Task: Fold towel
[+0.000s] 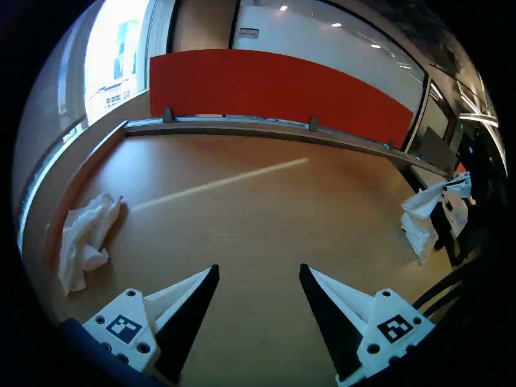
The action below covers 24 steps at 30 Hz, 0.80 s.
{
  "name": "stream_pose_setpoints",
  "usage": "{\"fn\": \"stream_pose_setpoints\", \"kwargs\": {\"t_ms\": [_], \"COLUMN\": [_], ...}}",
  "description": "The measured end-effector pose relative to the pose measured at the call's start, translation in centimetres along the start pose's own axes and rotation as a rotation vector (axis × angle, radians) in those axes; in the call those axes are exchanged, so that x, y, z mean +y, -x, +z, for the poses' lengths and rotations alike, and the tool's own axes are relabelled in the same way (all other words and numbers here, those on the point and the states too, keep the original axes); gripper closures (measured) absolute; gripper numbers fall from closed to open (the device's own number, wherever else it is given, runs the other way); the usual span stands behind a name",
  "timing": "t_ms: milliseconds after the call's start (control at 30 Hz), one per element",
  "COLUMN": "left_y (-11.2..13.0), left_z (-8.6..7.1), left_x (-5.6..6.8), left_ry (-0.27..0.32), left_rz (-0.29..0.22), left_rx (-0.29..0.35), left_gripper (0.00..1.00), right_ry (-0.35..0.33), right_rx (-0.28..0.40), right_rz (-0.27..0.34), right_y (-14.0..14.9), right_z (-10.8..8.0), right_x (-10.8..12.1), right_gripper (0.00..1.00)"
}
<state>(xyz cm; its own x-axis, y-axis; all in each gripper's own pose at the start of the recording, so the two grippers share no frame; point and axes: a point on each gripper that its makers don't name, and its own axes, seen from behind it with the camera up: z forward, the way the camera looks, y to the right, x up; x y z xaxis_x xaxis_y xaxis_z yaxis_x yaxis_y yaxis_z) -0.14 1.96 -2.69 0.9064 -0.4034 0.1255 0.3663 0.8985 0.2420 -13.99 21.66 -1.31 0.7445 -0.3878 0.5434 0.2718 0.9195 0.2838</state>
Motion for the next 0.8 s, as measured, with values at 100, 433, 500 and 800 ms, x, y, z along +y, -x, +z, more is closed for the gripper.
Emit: {"fn": "stream_pose_setpoints", "kwargs": {"t_ms": [100,433,500,800], "left_y": [0.2,0.6,0.7,0.7], "left_z": [0.0,-0.2,-0.2,-0.5], "left_x": [0.2,0.5,0.4,0.1], "left_ry": [0.005,0.012,0.011,0.004], "left_rz": [0.002,0.014,0.015,0.022], "left_rx": [-0.002,-0.008,-0.008,-0.009], "left_gripper": [0.08,0.08,0.08,0.08], "right_ry": [0.007,0.031,0.035,0.052], "right_rx": [-0.028,-0.088,-0.096,-0.147], "right_rz": [0.006,0.065,0.074,0.138], "right_y": [2.0,6.9,7.6,11.6], "right_z": [-0.4,-0.8,-0.9,-0.4], "right_x": [-0.4,-1.2,-1.3,-1.7], "right_gripper": [0.97,0.97,0.97,0.97]}}
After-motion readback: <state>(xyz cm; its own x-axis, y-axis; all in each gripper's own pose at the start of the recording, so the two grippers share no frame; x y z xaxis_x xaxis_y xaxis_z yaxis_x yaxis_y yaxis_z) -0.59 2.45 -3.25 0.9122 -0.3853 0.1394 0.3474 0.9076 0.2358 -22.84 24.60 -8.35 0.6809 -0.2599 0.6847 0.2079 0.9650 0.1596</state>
